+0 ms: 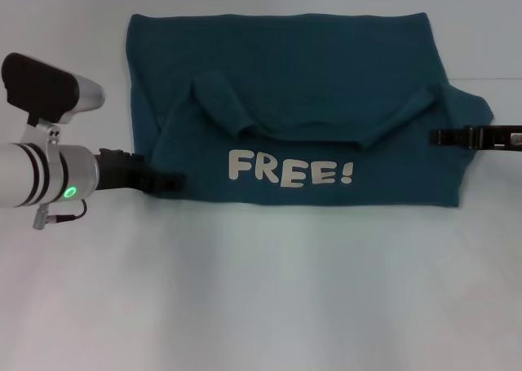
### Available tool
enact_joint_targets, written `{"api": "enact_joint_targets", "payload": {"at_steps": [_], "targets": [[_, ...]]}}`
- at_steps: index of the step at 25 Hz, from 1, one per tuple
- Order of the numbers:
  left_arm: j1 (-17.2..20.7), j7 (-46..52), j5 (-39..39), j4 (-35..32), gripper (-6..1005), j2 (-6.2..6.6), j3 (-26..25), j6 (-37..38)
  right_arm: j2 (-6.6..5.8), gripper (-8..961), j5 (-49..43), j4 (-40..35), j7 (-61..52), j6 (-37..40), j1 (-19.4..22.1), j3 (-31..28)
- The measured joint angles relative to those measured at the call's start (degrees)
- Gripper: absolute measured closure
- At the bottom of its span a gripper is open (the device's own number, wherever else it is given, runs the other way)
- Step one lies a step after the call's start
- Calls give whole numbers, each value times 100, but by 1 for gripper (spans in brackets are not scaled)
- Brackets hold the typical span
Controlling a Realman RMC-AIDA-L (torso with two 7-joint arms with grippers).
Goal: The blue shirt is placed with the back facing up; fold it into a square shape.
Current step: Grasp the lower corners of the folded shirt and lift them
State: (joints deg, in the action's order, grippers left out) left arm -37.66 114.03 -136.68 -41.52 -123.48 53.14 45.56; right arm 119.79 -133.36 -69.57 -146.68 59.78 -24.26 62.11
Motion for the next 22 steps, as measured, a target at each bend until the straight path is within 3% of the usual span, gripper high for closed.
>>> {"api": "enact_joint_targets", "payload": {"at_steps": [12, 15, 22], "targets": [[13, 53, 5, 169, 138, -41, 86, -152, 10, 312, 4, 15, 6, -54, -22, -6], [20, 56, 9, 174, 304, -39, 60, -174, 12, 312, 4, 23, 7, -55, -5, -6], [7, -57, 27, 155, 454, -41, 100, -99, 20, 313, 46, 23, 12, -56, 32, -22]]}}
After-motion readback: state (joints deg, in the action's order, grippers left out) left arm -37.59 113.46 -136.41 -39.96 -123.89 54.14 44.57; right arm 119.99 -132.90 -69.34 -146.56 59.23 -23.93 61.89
